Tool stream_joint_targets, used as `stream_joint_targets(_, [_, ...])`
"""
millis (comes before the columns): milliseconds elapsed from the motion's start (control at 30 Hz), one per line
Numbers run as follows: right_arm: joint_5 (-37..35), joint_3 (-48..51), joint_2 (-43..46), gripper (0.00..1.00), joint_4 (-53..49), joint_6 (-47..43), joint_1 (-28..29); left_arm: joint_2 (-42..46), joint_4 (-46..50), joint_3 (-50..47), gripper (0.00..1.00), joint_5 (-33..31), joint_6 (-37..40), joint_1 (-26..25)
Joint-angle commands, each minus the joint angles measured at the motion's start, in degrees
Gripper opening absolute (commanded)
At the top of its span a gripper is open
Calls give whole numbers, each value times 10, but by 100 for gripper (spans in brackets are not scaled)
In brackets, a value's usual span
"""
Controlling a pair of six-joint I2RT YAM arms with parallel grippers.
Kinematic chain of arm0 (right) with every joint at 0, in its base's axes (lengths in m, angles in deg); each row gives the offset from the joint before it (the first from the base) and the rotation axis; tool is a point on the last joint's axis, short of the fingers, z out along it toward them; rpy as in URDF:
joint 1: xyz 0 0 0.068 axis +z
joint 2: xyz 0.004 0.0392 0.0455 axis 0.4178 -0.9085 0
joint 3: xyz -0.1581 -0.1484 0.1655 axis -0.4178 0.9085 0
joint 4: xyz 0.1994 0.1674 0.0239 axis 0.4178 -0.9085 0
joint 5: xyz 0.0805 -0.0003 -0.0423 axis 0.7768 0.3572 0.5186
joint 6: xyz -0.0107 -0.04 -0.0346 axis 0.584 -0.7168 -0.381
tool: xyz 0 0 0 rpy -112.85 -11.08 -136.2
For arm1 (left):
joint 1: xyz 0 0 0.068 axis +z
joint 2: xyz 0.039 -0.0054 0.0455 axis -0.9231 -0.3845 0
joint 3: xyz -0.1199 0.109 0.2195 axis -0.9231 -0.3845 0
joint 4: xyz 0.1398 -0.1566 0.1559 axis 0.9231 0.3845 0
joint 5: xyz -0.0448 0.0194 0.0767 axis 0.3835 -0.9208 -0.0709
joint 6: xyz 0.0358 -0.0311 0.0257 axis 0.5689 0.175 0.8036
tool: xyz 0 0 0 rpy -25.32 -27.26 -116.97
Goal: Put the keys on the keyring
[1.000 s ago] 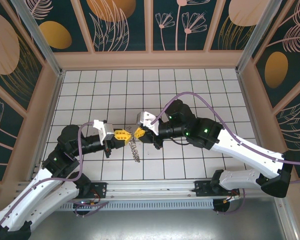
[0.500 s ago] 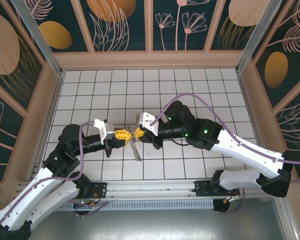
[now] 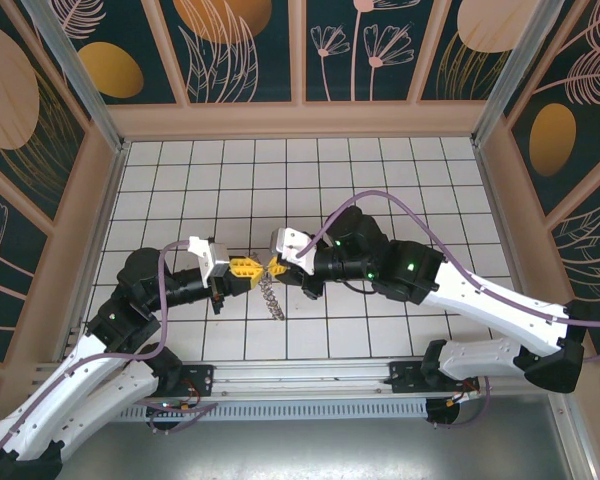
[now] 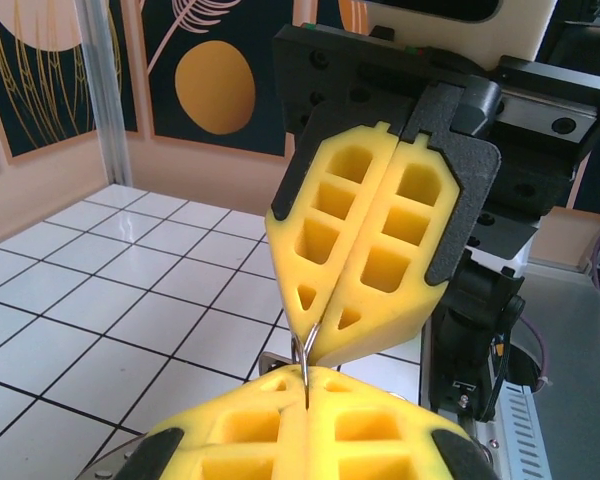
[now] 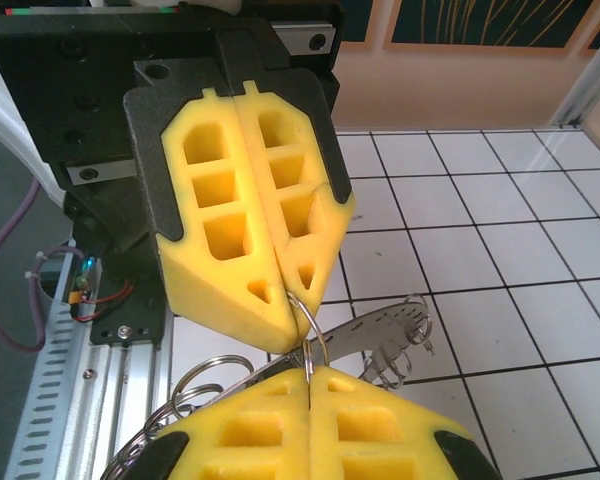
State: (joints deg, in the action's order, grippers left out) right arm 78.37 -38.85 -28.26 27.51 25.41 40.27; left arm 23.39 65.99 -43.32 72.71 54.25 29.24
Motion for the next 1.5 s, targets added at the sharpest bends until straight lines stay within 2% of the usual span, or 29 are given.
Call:
stream_joint_targets(0, [-29,11,4,0,27,-14,12,-2,-54,16,0,13,-13,-1])
stream_joint_targets(1100, [-186,64,27,0,86,-53,53,15,-94,2,0,3,-40,-1])
stream_joint_targets(1467, [-208,82,38,0,103,-64,62,20,-98,1,0,0,-42,-1])
